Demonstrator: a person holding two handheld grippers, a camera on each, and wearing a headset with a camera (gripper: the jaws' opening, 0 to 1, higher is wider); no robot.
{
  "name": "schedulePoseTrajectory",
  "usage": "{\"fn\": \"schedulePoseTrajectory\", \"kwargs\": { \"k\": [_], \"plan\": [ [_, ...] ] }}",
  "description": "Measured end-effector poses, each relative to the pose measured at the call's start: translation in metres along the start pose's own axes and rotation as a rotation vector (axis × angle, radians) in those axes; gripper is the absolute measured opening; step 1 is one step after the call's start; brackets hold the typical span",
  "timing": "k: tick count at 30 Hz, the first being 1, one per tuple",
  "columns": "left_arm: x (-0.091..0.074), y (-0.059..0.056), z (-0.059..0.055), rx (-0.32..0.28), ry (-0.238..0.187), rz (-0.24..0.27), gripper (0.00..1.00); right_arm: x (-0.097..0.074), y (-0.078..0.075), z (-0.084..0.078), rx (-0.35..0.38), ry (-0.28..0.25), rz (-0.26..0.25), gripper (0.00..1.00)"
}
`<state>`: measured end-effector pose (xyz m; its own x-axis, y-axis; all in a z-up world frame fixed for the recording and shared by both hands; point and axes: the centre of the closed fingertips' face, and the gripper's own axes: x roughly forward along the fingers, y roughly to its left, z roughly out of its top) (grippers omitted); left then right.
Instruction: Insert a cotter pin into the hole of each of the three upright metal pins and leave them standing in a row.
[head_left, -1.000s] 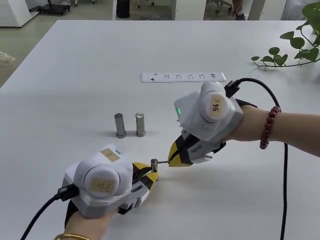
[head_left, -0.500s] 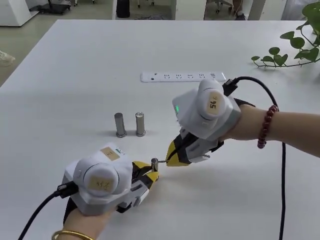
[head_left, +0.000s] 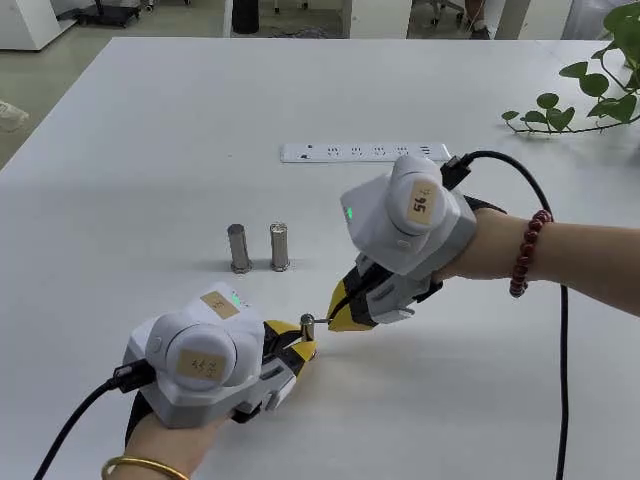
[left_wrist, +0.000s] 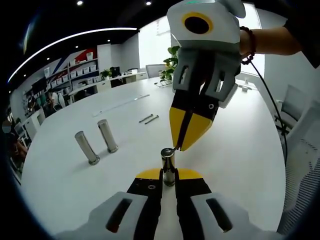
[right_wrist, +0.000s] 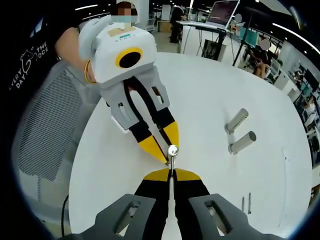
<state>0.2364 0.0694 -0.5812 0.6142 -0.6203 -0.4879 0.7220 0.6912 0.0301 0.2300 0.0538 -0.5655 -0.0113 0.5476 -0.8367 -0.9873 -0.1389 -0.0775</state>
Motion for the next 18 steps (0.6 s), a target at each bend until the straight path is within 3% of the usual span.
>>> {"fn": "schedulePoseTrajectory", "kwargs": {
  "k": [18],
  "plan": [
    [0.0014, -0.0014, 0.0006, 0.0, 0.0, 0.0, 0.06, 0.0032, -0.0011, 0.0038, 0.023, -0.027, -0.01, 0.0]
  ]
}}
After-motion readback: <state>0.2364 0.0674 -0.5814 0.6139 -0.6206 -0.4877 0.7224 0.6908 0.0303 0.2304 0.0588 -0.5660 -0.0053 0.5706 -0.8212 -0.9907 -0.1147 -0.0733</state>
